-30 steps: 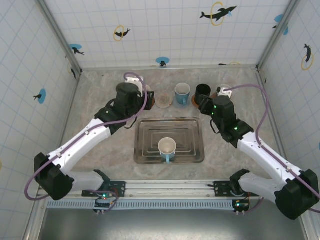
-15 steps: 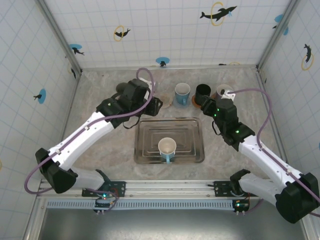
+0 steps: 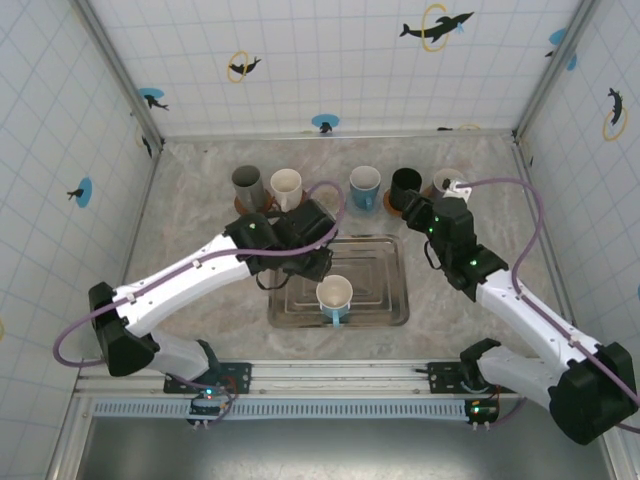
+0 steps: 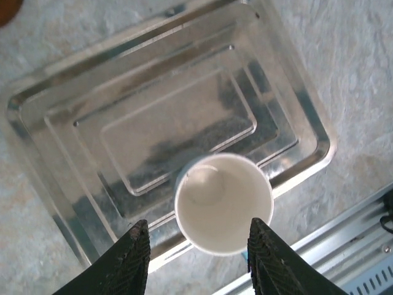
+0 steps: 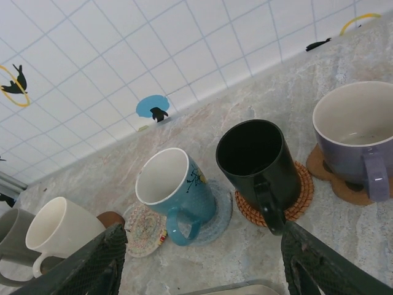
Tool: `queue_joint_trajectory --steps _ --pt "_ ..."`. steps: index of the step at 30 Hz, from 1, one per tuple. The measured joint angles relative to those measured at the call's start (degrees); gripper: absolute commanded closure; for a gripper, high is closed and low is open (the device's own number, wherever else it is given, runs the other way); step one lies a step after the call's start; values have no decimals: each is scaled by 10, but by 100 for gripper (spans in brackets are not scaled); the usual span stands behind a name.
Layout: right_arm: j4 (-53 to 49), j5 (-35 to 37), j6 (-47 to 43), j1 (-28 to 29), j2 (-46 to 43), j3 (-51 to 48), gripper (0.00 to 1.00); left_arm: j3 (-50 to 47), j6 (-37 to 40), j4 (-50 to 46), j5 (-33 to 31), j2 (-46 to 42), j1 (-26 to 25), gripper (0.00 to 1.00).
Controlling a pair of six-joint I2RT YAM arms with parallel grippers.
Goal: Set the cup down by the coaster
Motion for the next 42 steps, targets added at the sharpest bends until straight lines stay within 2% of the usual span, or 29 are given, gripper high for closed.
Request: queue_joint_trajectory --steps 7,17,24,28,31,36,39,42 --pt "10 0 0 -2 13 0 31 -30 -64 -25 -4 -3 -71 55" --pt "15 -4 0 -10 24 0 27 -76 -146 -36 -6 -13 -126 54" --pt "15 -3 0 -10 25 0 25 -91 -182 -7 3 -15 -165 53" --pt "15 -3 0 -11 25 -1 23 -108 -197 9 5 -15 -176 50" --pt "15 -3 1 -12 25 -5 15 -121 -203 23 10 -15 -179 49" --pt "15 -2 2 -14 25 -14 10 -132 -211 44 15 -11 -180 48" --pt "20 -2 2 -15 25 -19 2 -132 -211 54 16 -3 -180 48" --pt "30 -4 0 -15 21 -29 2 -132 -211 61 16 3 -180 47"
